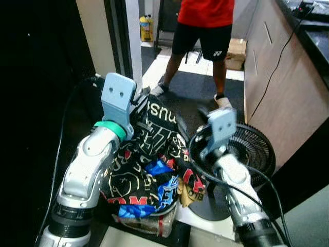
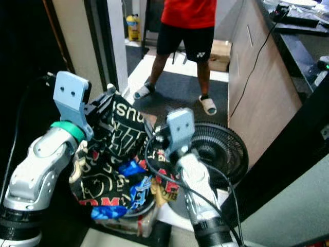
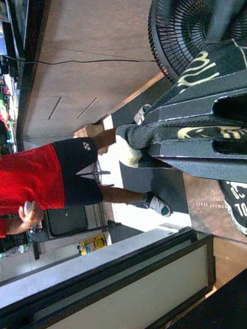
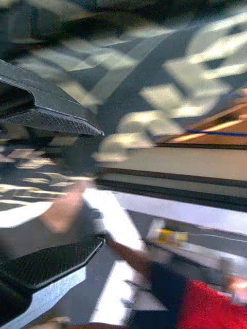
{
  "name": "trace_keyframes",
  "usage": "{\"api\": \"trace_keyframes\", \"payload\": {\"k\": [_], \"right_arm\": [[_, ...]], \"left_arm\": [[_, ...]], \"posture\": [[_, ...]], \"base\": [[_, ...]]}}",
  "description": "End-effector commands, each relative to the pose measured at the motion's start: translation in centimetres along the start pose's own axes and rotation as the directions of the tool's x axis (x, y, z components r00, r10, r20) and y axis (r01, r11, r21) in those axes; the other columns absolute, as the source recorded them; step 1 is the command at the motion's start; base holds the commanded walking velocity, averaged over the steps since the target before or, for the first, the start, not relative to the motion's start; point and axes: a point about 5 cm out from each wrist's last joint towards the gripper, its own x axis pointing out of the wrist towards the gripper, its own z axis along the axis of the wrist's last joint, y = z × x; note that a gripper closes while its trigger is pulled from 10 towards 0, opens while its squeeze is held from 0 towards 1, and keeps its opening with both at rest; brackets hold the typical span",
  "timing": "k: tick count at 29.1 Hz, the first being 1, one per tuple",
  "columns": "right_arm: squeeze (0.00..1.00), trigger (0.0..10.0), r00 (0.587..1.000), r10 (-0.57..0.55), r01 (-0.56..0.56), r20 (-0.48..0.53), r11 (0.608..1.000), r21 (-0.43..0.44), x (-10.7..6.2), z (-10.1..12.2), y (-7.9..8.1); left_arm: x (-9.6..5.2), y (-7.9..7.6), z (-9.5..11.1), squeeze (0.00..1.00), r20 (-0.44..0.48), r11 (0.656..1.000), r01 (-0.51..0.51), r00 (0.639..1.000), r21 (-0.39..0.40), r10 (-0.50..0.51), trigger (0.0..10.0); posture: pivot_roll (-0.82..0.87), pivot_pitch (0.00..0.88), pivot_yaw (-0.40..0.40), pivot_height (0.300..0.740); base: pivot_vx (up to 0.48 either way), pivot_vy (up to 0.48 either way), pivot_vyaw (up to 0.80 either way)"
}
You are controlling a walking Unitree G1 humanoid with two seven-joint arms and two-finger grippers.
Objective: Clothes washing
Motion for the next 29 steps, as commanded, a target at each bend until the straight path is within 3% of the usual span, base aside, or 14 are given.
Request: {"api": "trace_keyframes", "payload": {"k": [1,3,6,7,11,17,24,27,29], "right_arm": [[0.0,10.0,0.998,-0.003,0.002,-0.06,1.0,-0.017,-0.7,-1.5,-0.1],[0.0,10.0,0.987,-0.038,0.029,-0.153,0.998,-0.062,-2.3,-3.8,-0.7],[0.0,10.0,0.978,-0.066,0.053,-0.198,0.996,-0.074,-3.3,-4.8,-1.2],[0.0,10.0,0.963,-0.109,0.09,-0.247,0.992,-0.086,-4.4,-6.0,-2.0],[0.0,10.0,0.937,-0.136,0.109,-0.322,0.989,-0.101,-5.4,-7.5,-2.6],[0.0,10.0,0.927,-0.125,0.094,-0.354,0.99,-0.104,-5.4,-8.2,-2.5],[0.0,10.0,0.921,-0.082,0.057,-0.38,0.996,-0.075,-4.3,-8.6,-1.8],[0.0,10.0,0.934,0.016,-0.025,-0.356,0.999,-0.02,-2.3,-8.2,0.4],[0.0,10.0,0.934,0.016,-0.025,-0.356,0.999,-0.02,-2.3,-8.2,0.4]], "left_arm": [[0.2,-0.2,0.2,0.0,0.01,1.0,0.0,1.0,-0.001,0.0,10.0],[0.2,-0.2,0.3,0.0,0.011,1.0,-0.001,1.0,-0.002,0.001,10.0],[0.2,-0.2,0.4,0.0,0.01,1.0,-0.002,1.0,-0.002,0.002,10.0],[0.2,-0.3,0.3,0.0,0.006,1.0,-0.001,1.0,-0.003,0.001,10.0],[0.2,-0.3,0.3,0.0,-0.001,1.0,0.002,1.0,-0.003,-0.002,10.0],[0.3,-0.2,0.3,0.0,-0.004,1.0,0.0,1.0,0.001,0.0,10.0],[0.6,0.4,0.2,0.0,-0.017,1.0,-0.014,1.0,0.022,0.014,10.0],[0.2,1.7,0.3,0.0,-0.041,0.998,-0.04,0.998,0.055,0.043,10.0],[0.2,1.7,0.3,0.0,-0.041,0.998,-0.04,0.998,0.055,0.043,10.0]], "posture": [[0.12,0.024,0.036,0.74],[0.12,0.027,0.035,0.74],[0.11,0.028,0.039,0.74],[0.11,0.031,0.045,0.74],[0.11,0.046,0.061,0.74],[0.12,0.054,0.065,0.74],[0.15,0.09,0.077,0.74],[0.19,0.128,0.074,0.74],[0.19,0.128,0.074,0.74]], "base": [[0.0,0.0,0.0],[0.0,0.0,0.0],[0.0,0.0,0.0],[0.0,0.0,0.0],[0.0,0.0,0.0],[0.0,0.0,0.0],[0.0,0.0,0.0],[0.0,0.0,0.0],[0.0,0.0,0.0]]}}
